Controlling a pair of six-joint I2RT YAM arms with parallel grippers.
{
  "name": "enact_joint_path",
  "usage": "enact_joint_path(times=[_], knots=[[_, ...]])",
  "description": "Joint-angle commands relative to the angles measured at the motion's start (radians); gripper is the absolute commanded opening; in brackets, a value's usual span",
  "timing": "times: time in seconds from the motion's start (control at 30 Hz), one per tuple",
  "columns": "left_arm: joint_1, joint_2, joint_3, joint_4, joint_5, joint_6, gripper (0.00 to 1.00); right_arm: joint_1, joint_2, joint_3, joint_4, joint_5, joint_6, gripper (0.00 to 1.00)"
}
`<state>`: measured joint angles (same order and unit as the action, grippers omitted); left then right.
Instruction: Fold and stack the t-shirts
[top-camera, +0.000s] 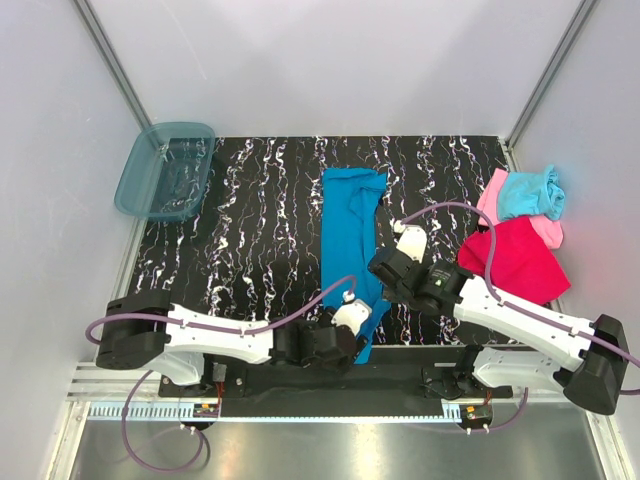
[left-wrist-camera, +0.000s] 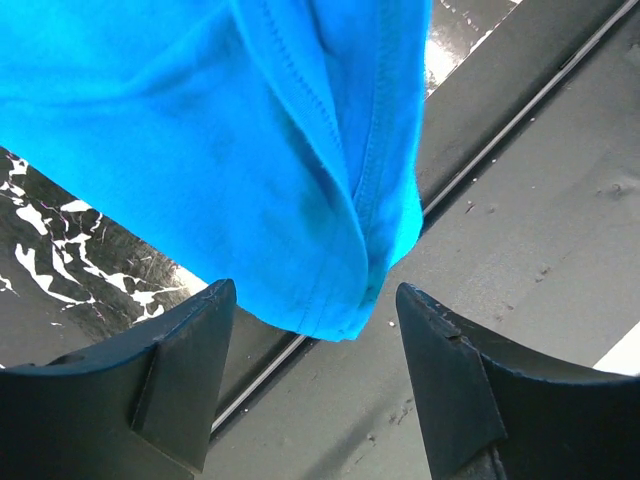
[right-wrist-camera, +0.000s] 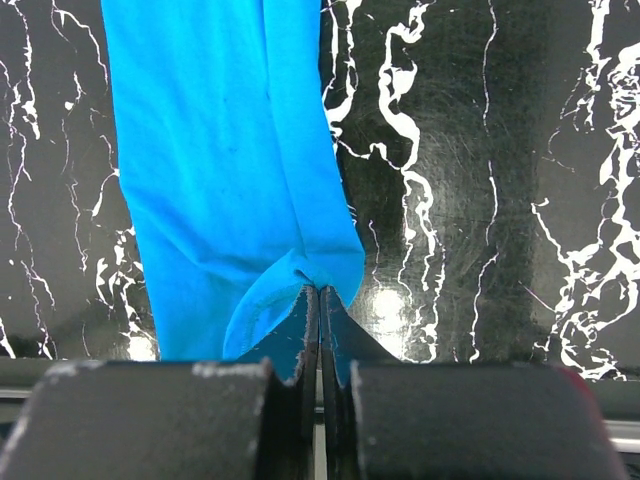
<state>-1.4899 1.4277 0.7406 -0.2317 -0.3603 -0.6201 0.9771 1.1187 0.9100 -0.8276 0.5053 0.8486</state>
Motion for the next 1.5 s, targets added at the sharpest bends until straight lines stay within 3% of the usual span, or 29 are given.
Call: enact_joint_path(times=[0.0, 0.27, 0.9, 1.0, 1.07, 1.13, 1.27, 1.47], knots=[[-0.009, -0.020, 0.045, 0.002, -0.051, 0.028, 0.69, -0.006, -0.005, -0.002, 0.033, -0.004, -0.010, 0.00], [-0.009, 0.014, 0.017, 0.044, -0.043, 0.017, 0.56, -0.017, -0.034, -0.008, 0.033, -0.005, -0.014, 0.00], [-0.024, 0.063, 0.040, 0.121, 0.011, 0.039, 0.55, -0.018, -0.049, -0.017, 0.031, -0.004, -0.013, 0.00], [-0.024, 0.071, 0.029, 0.126, 0.004, 0.036, 0.49, -0.020, -0.059, -0.022, 0.030, -0.004, -0.013, 0.00], [-0.024, 0.071, 0.023, 0.127, -0.002, 0.033, 0.34, -0.020, -0.068, -0.028, 0.025, -0.004, -0.010, 0.00], [-0.024, 0.069, 0.019, 0.127, -0.006, 0.030, 0.27, -0.018, -0.076, -0.036, 0.024, -0.005, -0.008, 0.00], [-0.024, 0.059, 0.009, 0.115, -0.052, 0.008, 0.02, -0.020, -0.092, -0.042, 0.024, -0.007, -0.003, 0.00], [-0.029, -0.009, -0.006, 0.040, -0.213, -0.082, 0.00, -0.018, -0.089, -0.040, 0.022, -0.011, -0.008, 0.00]])
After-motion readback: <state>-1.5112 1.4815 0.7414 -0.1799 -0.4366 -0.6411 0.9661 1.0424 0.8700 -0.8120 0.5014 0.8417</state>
